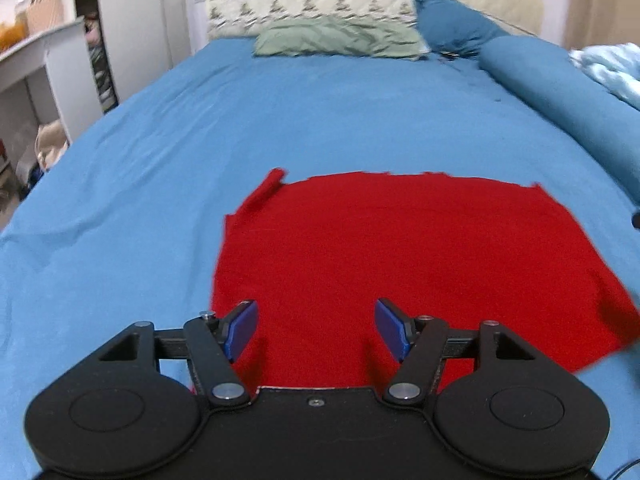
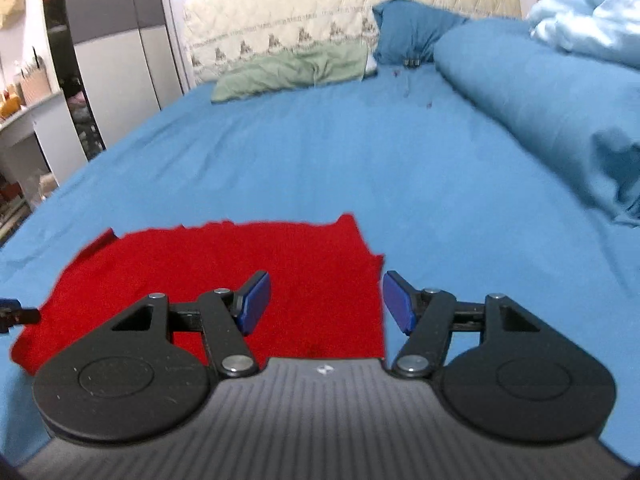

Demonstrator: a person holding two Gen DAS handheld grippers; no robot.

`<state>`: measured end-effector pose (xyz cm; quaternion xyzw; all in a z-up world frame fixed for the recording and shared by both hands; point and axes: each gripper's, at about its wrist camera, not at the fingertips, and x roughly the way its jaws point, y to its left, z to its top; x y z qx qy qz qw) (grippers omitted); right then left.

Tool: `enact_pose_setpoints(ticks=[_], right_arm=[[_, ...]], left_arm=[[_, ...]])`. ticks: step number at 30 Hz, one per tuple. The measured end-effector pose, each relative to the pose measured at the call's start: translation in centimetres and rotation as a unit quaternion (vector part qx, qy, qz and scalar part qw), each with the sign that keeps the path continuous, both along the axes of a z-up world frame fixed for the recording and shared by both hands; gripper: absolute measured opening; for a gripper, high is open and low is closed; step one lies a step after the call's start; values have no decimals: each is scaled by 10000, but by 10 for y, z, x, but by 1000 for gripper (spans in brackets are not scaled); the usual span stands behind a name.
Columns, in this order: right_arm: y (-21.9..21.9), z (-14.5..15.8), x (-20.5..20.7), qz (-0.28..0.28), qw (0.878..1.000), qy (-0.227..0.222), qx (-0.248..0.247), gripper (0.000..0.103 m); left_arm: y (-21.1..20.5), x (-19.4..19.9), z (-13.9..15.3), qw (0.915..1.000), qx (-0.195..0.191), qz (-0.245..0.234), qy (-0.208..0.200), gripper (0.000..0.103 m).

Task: Fold small clothes
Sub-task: 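Lay the hem over the sweater and open both tools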

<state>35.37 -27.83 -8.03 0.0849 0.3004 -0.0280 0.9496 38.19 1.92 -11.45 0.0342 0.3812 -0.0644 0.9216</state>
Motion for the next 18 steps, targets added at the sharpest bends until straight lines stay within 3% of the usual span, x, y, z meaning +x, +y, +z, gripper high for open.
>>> enact_pose_setpoints(ticks=[1,3,6,14,18], right_arm=[[-3,7,-9,10,10000,-47,8,84],[-7,17,-26,14,9999,-99,-23,103],[-7,22,-51,107,9997,-133,-145,103],[-3,-9,-73,3,9994,165,-309,103],[-10,-36,-67,-191,9993,297,-140,103]], left_arm=[[-7,-8,5,10000,-7,-46,-22,73],[-19,-22,11,9999,-63,-125,-64,76],[-40,-33,12,9993,-218,-297,-56,96],[-91,-18,-8,9962,-382,-783,40,103],[-110,-5,-25,9953,-91,-942,185,103]])
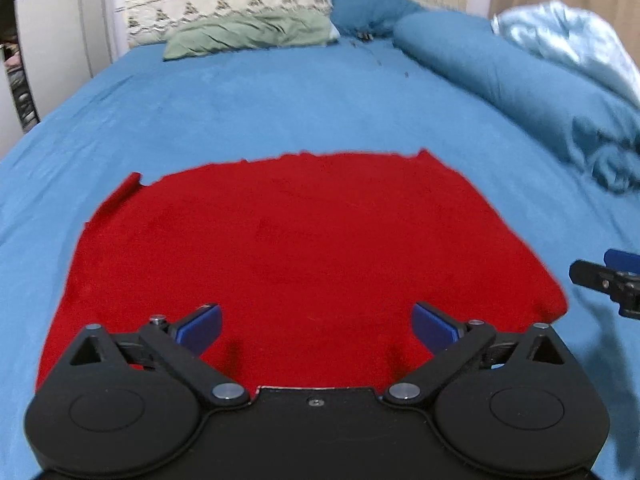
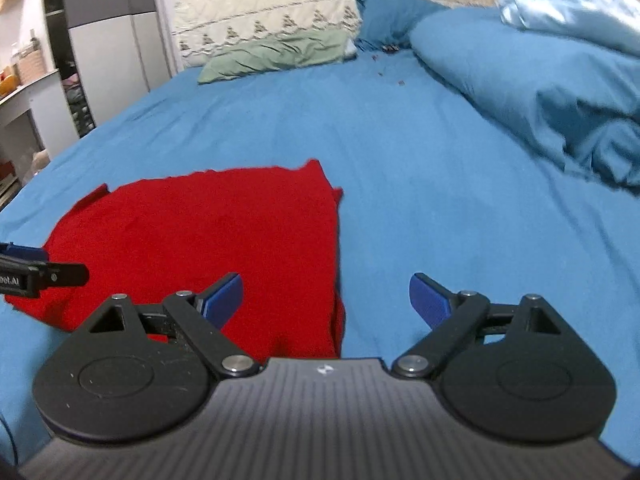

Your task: Fold small clothes

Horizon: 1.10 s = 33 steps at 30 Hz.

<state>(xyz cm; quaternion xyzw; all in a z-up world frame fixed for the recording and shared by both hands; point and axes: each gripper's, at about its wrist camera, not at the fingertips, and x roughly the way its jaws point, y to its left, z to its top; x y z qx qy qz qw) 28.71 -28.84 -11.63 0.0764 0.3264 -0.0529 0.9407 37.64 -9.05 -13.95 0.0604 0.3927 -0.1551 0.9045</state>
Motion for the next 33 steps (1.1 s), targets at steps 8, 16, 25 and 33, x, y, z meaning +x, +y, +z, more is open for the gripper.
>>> enact_pose_setpoints(ticks=[8,16,25,33], right_arm=[[8,-52,20,149,9993,142,-302,86],[17,-72,32,55,10000,-20,-49,67],[0,-55,37,-247,9945,191,999,24],[10,34,55,-346,9667,-453,2495,22]], left_arm=[[-5,15,-29,9996,294,9,-7,103],[0,41,-57,9992,288,126,262,103],[3,56,-59,9983,193,80,542,103],[54,47,-16,9997,-74,39,224,103]])
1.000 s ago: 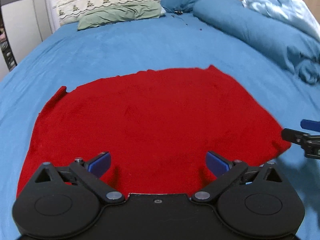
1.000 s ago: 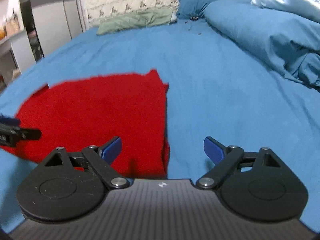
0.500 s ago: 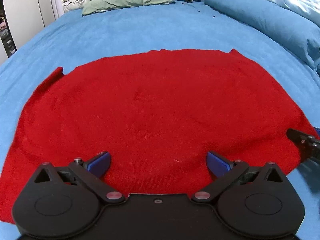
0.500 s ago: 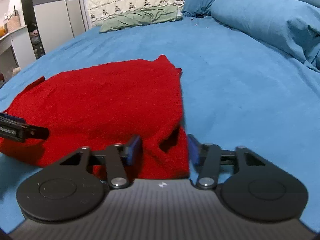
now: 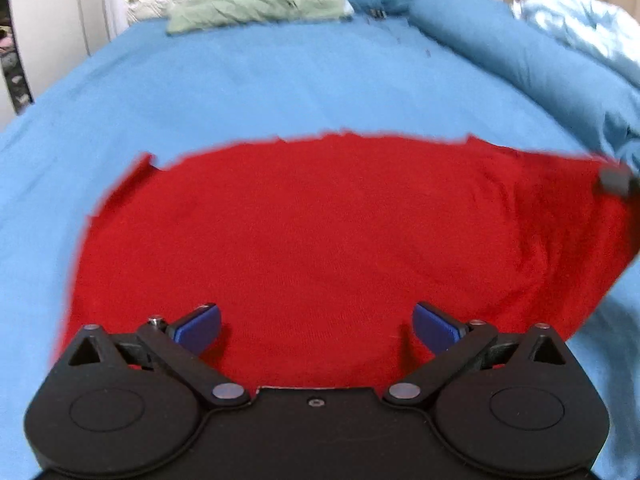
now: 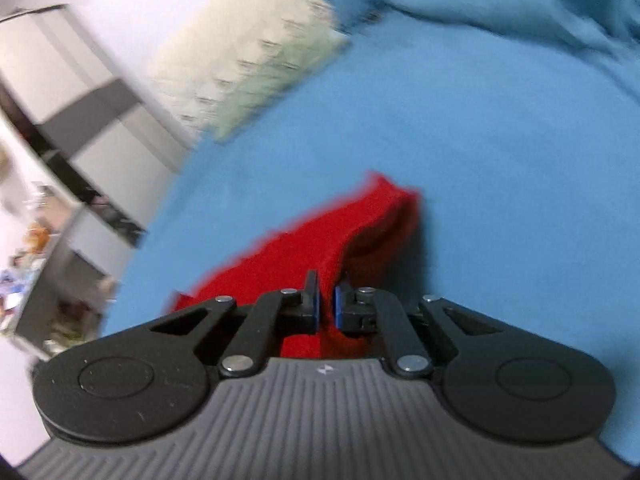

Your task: Fold small clothes

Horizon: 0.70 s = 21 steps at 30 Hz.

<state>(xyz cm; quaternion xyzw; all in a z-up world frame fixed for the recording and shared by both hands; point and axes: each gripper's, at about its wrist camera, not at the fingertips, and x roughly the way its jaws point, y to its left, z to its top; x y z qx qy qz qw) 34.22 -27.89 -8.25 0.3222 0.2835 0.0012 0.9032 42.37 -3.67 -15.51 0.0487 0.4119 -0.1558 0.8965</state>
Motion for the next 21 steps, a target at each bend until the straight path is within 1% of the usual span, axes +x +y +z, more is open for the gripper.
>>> enact_pose_setpoints(ticks=[2,4,5,7,8,9,11,12,13,15,16,17,18,19,20,21], right_arm=[[32,28,15,398,9986,-321,95,22],[73,46,32,912,9941,-546,211,22],[95,50,41,1209,9905,-608,252,22],[151,50,61,1989,9777,-580,331,22],[177,45,71,2335,9706,-498,310,22],[208,33,83,2712,9617,-331,241,22],[251,4,98,3054,9521,37,129,22],[274,-17,103,3180,9476,292,-9,22],[288,-34,108,3236,9448,486,-141,22],[307,-63,110,3251,9417,810,-321,22],[310,-71,106,3204,9433,817,-304,22],[309,-73,104,3161,9454,764,-238,22],[306,-73,102,3146,9465,695,-167,26],[304,-71,100,3168,9463,635,-146,26],[299,-68,95,3165,9466,585,-179,38],[295,-59,95,3182,9465,508,-186,64]], left_arm=[[27,-4,11,9999,-41,58,-115,103],[57,-9,18,9997,-23,153,-184,103],[72,-14,19,9995,-18,217,-226,103],[102,-26,15,9992,-6,304,-265,103],[114,-33,11,9990,1,353,-291,103],[125,-40,5,9986,11,415,-318,103],[143,-55,-9,9979,20,575,-298,103],[150,-60,-16,9973,-21,675,-295,103],[156,-67,-23,9967,-104,755,-272,103],[160,-70,-31,9976,-169,673,-53,103],[160,-69,-31,9981,-146,595,-13,103],[159,-71,-28,9982,-150,579,-89,103],[158,-73,-25,9980,-189,586,-164,103],[158,-73,-22,9978,-245,593,-190,103],[159,-76,-18,9973,-334,606,-246,103],[158,-79,-15,9965,-455,612,-336,103]])
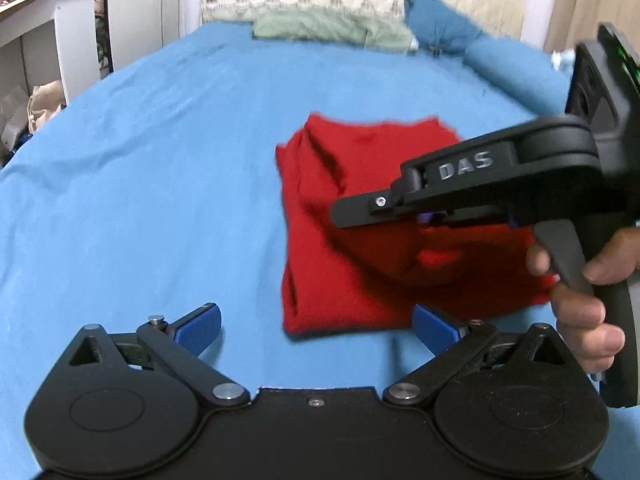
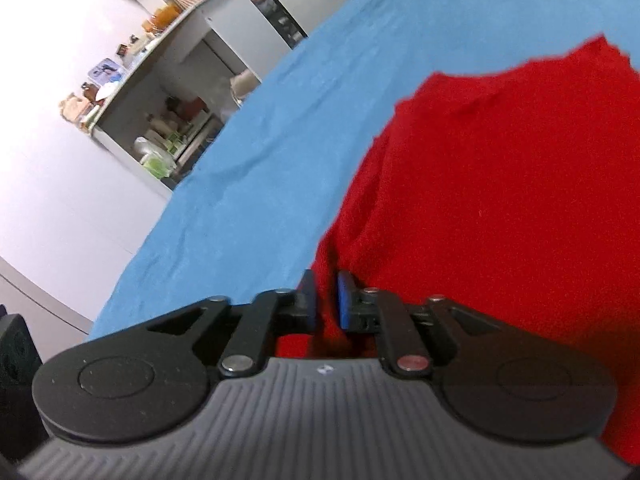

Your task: Fold small clothes

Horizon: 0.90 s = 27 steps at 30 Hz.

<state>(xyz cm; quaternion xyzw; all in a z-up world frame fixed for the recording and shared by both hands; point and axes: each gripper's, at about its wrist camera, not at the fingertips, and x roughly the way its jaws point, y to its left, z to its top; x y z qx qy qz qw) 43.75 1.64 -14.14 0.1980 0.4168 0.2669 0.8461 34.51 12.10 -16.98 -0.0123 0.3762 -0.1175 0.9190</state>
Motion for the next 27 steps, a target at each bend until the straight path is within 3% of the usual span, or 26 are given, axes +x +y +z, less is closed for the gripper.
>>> enact_pose_setpoints(ticks=[2,3,5,8,14,15,16,20,23,24,27], right_arm=[[-11,22,-12,-124,9994,-310,56,90],[-21,35,-21,-296,9976,-630,44,92],[-41,53,-40,-590,9935,-968,-3,94],[-66,61,-74,-1186,9843,-1240,-406,95],[-84,28,-133,-1710,9668,-1293,-1391,95],[-84,20,-142,-1728,9645,-1271,-1540,95],[-81,10,-146,-1738,9619,-1243,-1707,95],[-67,-17,-147,-1755,9518,-1228,-2196,95],[-59,-29,-142,-1834,9479,-1199,-2314,95],[-58,-31,-140,-1877,9468,-1184,-2330,95],[-53,-38,-129,-1936,9458,-1050,-2387,95]], left_arm=[[4,-3,8,9992,-347,-31,-220,103],[5,-5,12,9980,-543,-45,-314,102],[7,1,15,9956,-853,-91,-376,101],[5,12,11,9948,-987,-18,-264,86],[3,20,7,9911,-1304,204,-151,71],[2,22,6,9912,-1298,216,-146,64],[0,25,6,9915,-1276,232,-128,58],[-6,29,2,9917,-1258,258,-32,53],[-10,34,-6,9918,-1220,373,35,34],[-11,37,-8,9917,-1212,420,88,16],[-11,40,-10,9904,-1293,468,145,9]])
